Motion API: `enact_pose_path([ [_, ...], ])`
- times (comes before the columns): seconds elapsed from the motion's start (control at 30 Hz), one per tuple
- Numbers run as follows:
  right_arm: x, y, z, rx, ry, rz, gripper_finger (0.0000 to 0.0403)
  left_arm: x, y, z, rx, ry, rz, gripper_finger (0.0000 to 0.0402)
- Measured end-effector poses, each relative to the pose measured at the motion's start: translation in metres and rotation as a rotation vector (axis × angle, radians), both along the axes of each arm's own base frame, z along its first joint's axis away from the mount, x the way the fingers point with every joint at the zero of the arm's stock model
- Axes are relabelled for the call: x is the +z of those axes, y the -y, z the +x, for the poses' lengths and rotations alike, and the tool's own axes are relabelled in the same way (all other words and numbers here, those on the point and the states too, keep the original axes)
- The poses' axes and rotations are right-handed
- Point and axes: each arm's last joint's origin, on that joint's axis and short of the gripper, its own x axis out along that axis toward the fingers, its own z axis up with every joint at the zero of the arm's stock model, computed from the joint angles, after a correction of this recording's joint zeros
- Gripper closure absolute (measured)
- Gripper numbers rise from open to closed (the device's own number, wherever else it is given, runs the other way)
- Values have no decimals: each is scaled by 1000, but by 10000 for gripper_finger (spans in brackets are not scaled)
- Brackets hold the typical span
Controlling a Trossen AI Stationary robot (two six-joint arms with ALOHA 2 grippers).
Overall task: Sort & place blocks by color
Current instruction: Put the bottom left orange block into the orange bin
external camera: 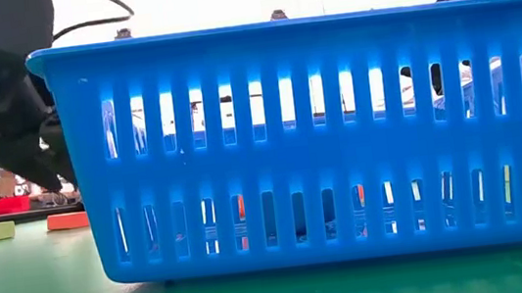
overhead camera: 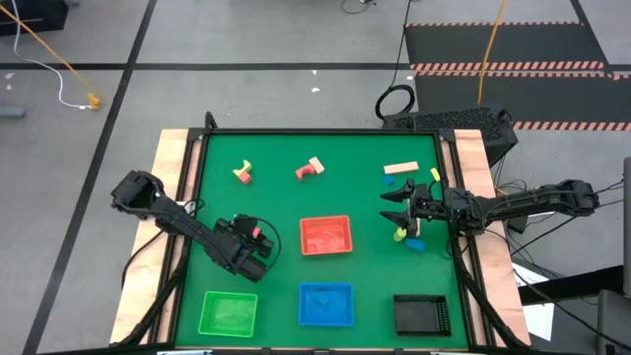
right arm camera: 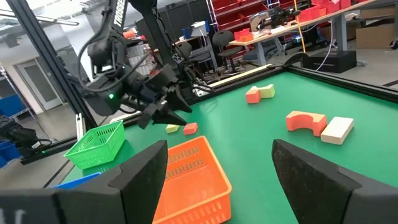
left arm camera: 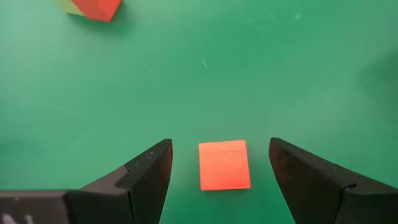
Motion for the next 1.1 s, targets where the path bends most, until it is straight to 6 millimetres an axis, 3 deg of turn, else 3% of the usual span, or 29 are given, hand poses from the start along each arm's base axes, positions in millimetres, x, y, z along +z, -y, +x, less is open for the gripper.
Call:
enact_pose_path([
  [0.53, 0, 0, 0, 0, 0, 0, 122, -33, -8, -10, -12, 84, -78, 136],
  [0.63, 0, 0, 0, 0, 0, 0, 121, -33, -8, -9, -33, 79, -77, 162],
  [0.83, 0, 0, 0, 0, 0, 0, 122, -34, -7, -8, -39, 89, -81, 267],
  [1.1, 0, 0, 0, 0, 0, 0, 122, -23, -7, -8, -63, 115, -98, 266],
])
